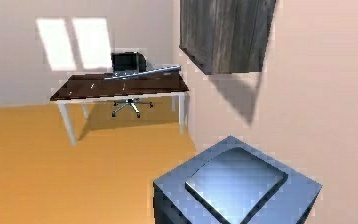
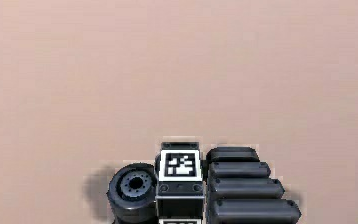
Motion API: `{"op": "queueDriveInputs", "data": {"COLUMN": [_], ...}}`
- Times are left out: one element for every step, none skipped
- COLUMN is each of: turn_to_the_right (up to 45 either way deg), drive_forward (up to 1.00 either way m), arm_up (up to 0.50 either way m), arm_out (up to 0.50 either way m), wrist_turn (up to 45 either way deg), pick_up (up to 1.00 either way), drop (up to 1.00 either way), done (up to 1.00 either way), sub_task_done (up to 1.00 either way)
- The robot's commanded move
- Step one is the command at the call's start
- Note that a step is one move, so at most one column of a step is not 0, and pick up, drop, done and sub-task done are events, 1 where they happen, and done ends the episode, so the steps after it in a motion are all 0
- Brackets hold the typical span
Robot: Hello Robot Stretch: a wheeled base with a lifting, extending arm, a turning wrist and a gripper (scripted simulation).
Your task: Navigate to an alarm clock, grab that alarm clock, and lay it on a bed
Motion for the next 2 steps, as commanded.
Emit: {"op": "queueDriveInputs", "data": {"turn_to_the_right": [0.0,-42.0], "drive_forward": [0.20,0.00], "arm_up": [0.00,0.00], "arm_out": [0.00,0.00], "wrist_turn": [0.0,0.0], "pick_up": [0.00,0.00], "drop": [0.00,0.00], "done": [0.00,0.00], "sub_task_done": [0.00,0.00]}}
